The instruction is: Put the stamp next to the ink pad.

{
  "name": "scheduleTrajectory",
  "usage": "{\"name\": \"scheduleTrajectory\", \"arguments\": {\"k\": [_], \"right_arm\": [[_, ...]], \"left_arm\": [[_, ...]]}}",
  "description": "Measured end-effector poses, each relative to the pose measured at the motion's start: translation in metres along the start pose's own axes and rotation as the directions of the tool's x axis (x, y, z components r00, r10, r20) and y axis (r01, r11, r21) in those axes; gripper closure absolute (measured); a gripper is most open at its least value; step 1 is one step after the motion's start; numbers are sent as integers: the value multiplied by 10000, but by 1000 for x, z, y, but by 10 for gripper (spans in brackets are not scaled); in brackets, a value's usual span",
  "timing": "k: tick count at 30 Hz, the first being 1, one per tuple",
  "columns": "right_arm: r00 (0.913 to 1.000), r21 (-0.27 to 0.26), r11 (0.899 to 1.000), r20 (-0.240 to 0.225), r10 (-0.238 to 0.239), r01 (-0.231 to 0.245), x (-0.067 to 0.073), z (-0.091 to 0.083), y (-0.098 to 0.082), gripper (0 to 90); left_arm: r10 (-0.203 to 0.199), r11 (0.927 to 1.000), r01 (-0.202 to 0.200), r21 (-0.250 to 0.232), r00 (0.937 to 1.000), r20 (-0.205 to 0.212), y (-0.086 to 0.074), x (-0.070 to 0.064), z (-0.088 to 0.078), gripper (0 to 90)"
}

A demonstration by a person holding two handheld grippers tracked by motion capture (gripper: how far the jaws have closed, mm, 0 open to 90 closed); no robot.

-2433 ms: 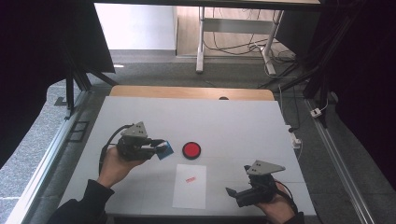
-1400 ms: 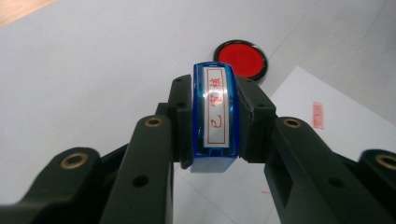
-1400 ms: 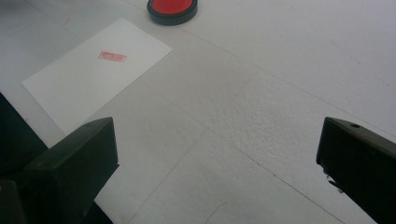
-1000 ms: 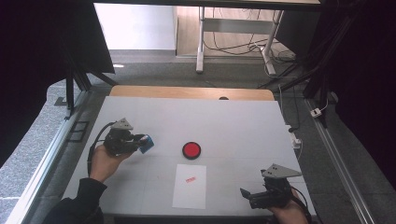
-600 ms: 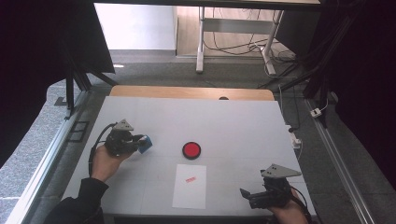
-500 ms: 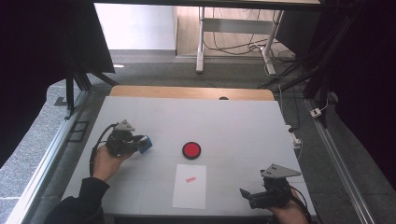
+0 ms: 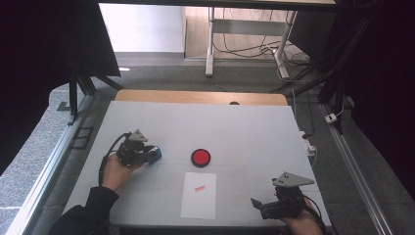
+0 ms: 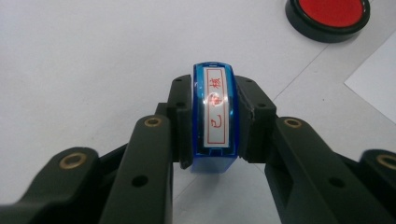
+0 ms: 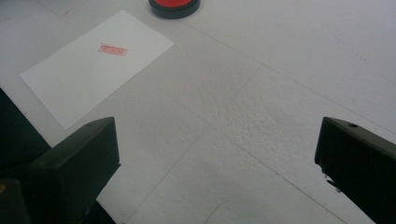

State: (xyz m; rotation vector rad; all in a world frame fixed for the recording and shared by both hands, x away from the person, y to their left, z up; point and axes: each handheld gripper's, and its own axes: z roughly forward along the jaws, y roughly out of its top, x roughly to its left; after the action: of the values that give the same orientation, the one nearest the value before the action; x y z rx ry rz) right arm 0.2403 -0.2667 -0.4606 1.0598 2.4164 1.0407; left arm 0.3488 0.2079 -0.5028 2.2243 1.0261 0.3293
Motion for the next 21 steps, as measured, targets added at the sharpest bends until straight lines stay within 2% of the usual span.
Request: {"name": "scheduleTrajectory", "arguments": {"k": [4,8,11,15,19,21], "right_arm": [[10000,10,10000,-38,-9,9,0,0,0,1],[10000,31,10000,-36,-28,28,0,0,0,1],[10000,32,10000,-55,-31,31,0,0,0,1],[10000,32,10000,-53,-32,32,0,0,0,1],[10000,33,10000,-81,-24,25,0,0,0,1],[10000,35,10000,-93,-16,16,0,0,0,1]], "left_arm": [[21,10000,-21,93,10000,-12,0,-1,2,697],[-224,9997,223,76,9997,105,-1,1,2,684],[-282,9996,282,-14,9995,135,-1,2,2,623],[-595,9981,598,-126,9980,216,-1,3,1,533],[-707,9971,715,-254,9970,315,0,5,-1,424],[-621,9976,632,-300,9975,339,1,5,-2,368]]}}
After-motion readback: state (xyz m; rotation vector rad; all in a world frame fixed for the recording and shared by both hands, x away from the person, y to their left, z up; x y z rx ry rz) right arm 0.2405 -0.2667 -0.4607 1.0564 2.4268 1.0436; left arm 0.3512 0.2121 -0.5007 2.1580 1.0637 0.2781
